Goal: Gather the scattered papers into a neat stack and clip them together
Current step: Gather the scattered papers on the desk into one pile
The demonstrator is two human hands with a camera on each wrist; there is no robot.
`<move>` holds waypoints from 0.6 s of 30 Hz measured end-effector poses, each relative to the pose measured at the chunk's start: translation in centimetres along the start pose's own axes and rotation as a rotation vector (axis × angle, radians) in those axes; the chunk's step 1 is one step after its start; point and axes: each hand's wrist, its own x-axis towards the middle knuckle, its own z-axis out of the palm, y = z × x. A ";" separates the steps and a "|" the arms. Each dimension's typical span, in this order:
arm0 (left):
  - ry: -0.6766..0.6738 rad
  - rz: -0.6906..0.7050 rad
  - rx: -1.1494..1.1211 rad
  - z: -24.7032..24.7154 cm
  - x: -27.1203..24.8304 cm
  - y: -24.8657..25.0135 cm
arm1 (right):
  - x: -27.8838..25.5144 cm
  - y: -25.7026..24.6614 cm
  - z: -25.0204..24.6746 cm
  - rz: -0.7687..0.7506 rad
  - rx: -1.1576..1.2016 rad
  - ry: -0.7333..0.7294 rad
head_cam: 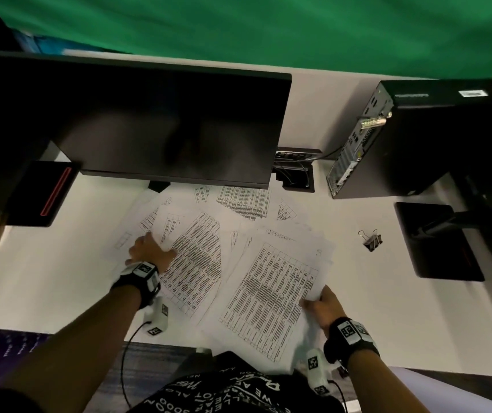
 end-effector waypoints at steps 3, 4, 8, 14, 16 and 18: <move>-0.088 -0.065 -0.026 -0.2 0.9 -0.7 | 0.5 0.7 0.1 0.001 -0.022 0.023; -0.102 -0.055 -0.074 -0.1 0.9 -0.7 | 0.2 0.3 0.2 0.000 -0.020 0.026; -0.132 0.004 -0.237 0.1 -0.3 -0.3 | -1.5 -1.5 0.4 -0.003 -0.008 0.031; 0.040 0.110 -0.310 -4.3 -1.7 -0.8 | -1.8 -1.7 0.3 -0.023 -0.013 0.025; 0.134 0.181 -0.280 -7.1 -2.6 -0.8 | -2.1 -2.0 0.3 -0.013 0.036 0.013; 0.199 0.283 -0.272 -10.0 -3.9 -0.5 | -2.5 -2.4 0.3 -0.001 0.068 0.023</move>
